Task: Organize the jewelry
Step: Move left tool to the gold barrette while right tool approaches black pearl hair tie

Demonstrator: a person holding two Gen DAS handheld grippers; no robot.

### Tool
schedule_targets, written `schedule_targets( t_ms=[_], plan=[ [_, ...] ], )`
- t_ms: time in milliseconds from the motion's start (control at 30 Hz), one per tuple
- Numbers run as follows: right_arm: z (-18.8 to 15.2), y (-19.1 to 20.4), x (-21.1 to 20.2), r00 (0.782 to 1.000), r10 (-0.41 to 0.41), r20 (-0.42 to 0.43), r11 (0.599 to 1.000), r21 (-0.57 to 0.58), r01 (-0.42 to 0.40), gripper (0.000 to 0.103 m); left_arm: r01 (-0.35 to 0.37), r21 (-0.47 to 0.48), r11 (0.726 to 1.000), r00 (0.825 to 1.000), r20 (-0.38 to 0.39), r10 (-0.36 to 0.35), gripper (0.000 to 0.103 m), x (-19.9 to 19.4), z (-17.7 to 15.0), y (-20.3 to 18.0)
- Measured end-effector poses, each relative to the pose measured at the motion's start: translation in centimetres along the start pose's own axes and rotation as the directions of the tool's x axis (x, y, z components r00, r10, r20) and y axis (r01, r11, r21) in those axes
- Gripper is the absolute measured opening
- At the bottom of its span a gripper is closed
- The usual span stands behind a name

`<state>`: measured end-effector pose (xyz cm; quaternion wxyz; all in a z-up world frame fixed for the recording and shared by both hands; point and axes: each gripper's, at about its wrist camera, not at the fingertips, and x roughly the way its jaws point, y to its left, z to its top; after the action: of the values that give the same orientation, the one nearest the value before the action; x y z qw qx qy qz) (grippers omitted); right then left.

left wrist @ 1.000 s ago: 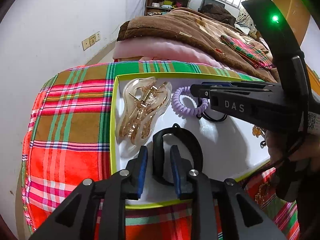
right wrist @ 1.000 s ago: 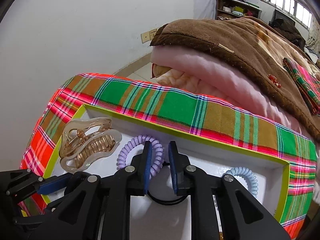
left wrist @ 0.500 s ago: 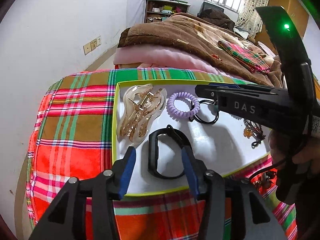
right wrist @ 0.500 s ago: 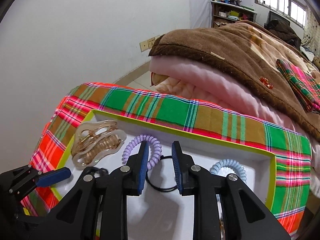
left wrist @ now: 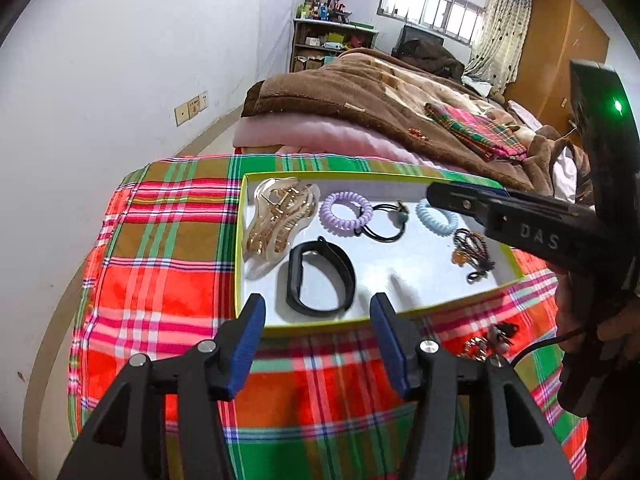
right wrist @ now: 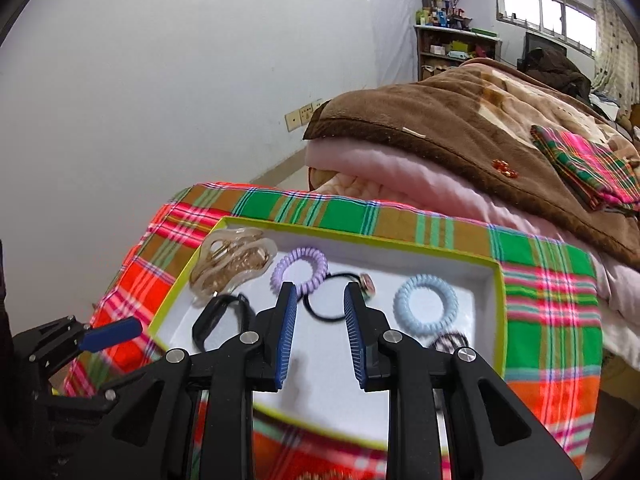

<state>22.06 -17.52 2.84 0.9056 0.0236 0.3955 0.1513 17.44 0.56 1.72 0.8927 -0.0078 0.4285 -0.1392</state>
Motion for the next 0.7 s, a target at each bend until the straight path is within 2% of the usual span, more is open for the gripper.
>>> schedule_targets(
  t_ms=[100, 133, 167, 200, 400, 533, 700],
  plan=[
    [-1.0, -0.7, -1.4, 1.0, 0.002, 0.012, 1.0, 0.012, -0.003, 0.029, 0.019, -0.005, 1.0, 1.0, 0.008, -0.019, 0.058, -0.6, -0.6, -0.3],
    [-1.4, -1.1, -1.9, 1.0, 0.0, 0.015, 1.0, 0.019, 0.0, 0.033, 0.027, -0.006, 1.0, 1.0, 0.01, -0.027, 0.058, -0.8, -0.8, -0.3],
    [-1.9, -1.4, -2.5, 1.0, -0.002, 0.024, 1.0, 0.028, 0.001, 0.046, 0.033, -0.009, 0.999, 0.999, 0.011, -0.033, 0.058, -0.9, -1.0, -0.3],
    [-2.3, -1.7, -3.0, 1.0, -0.004, 0.031, 0.999, 0.033, 0.003, 0.049, 0.041, -0.012, 0.999, 0.999, 0.013, -0.041, 0.058, -1.1, -1.3, -0.3],
    [-4.3, -3.3, -4.7, 0.998, -0.057, 0.036, 0.997, 0.048, 0.055, 0.049, 0.065, -0.028, 0.997, 0.998, 0.014, -0.065, 0.059, -1.7, -2.6, -0.6],
    [-6.2, -4.6, -5.2, 0.998, -0.055, 0.027, 0.996, 0.071, 0.053, 0.049, 0.076, -0.031, 0.997, 0.997, 0.005, -0.076, 0.059, -1.8, -3.3, -0.9],
    [-8.7, -6.0, -4.2, 0.998, -0.05, -0.029, 0.993, 0.101, 0.052, 0.049, 0.079, -0.026, 0.997, 0.997, 0.0, -0.079, 0.059, -2.1, -4.1, -1.5]
  ],
)
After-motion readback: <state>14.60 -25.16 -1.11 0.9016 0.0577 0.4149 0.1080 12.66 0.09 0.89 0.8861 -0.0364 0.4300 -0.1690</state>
